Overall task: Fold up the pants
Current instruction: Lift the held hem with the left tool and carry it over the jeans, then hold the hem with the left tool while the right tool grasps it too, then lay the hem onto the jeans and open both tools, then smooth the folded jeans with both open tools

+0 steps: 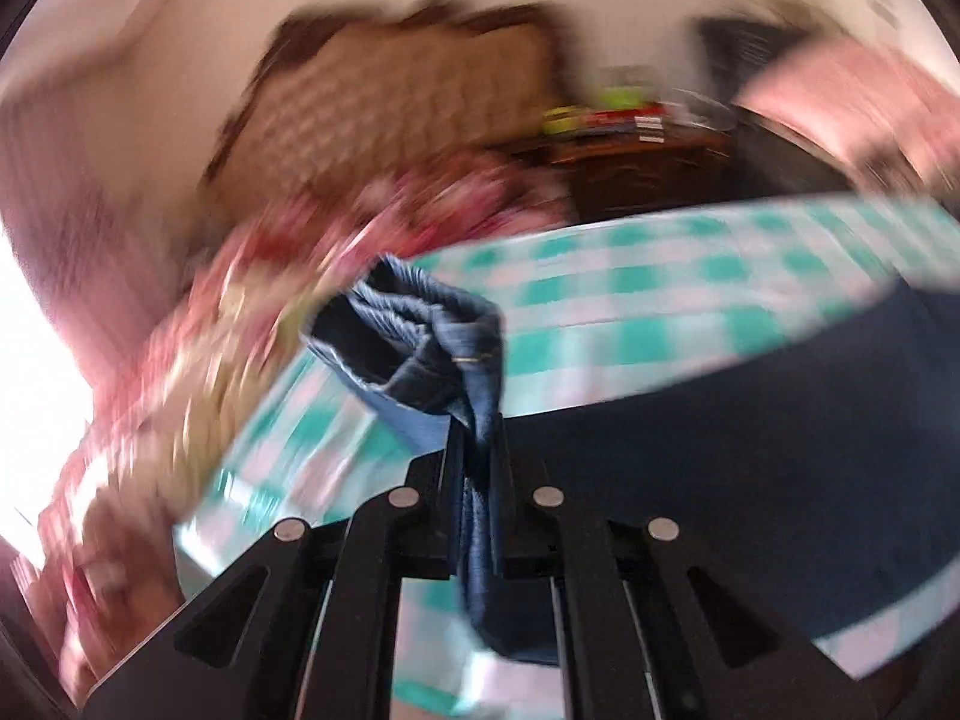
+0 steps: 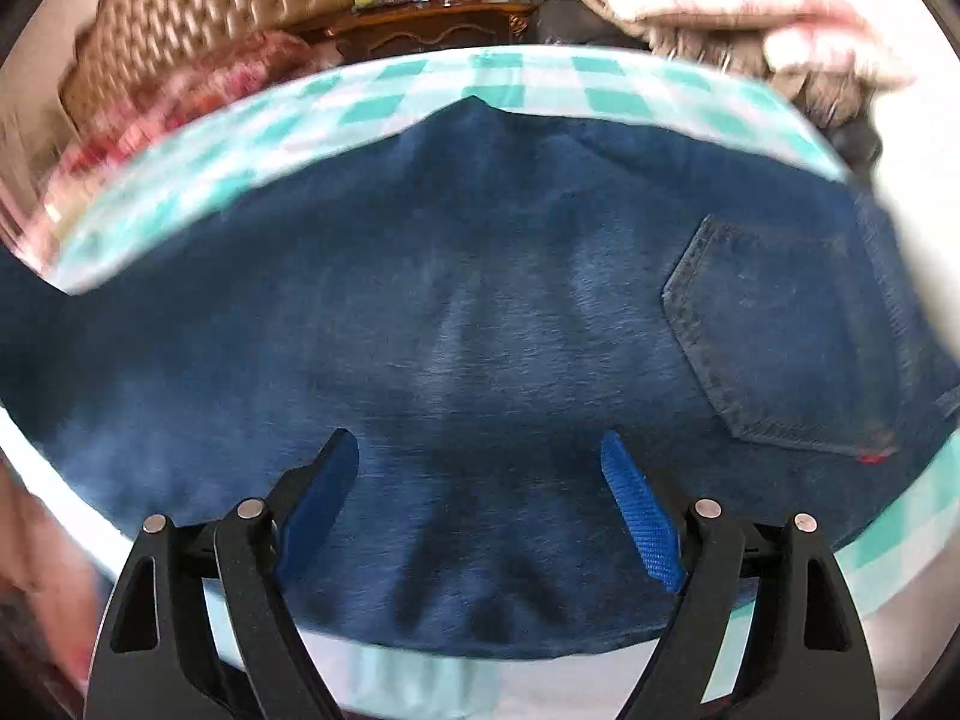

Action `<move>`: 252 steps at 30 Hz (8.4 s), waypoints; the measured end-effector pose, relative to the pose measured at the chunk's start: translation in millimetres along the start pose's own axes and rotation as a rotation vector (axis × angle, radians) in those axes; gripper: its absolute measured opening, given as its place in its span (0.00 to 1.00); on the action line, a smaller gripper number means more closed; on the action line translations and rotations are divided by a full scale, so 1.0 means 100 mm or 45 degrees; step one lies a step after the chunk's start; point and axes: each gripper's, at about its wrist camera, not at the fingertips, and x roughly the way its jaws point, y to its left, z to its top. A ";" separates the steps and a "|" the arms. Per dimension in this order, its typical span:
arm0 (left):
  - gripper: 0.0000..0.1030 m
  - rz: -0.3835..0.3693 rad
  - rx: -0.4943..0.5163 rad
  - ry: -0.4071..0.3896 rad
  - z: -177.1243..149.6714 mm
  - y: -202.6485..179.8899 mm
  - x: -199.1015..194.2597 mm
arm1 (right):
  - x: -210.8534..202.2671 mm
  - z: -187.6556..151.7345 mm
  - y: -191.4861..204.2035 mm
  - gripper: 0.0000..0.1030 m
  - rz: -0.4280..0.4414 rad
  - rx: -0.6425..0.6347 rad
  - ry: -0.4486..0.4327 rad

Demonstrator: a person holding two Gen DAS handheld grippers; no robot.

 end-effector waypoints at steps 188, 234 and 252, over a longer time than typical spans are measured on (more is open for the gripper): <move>0.13 -0.471 -0.207 0.315 -0.69 -1.14 0.21 | 0.23 0.20 0.97 0.85 -0.095 -0.329 -0.100; 0.25 -0.547 -0.243 0.383 0.18 -1.11 1.22 | 0.16 -0.07 0.65 0.58 -0.029 -0.326 -0.042; 0.37 -0.374 -0.481 0.346 -0.58 -0.29 0.68 | 0.15 -0.06 0.68 0.59 -0.062 -0.333 -0.029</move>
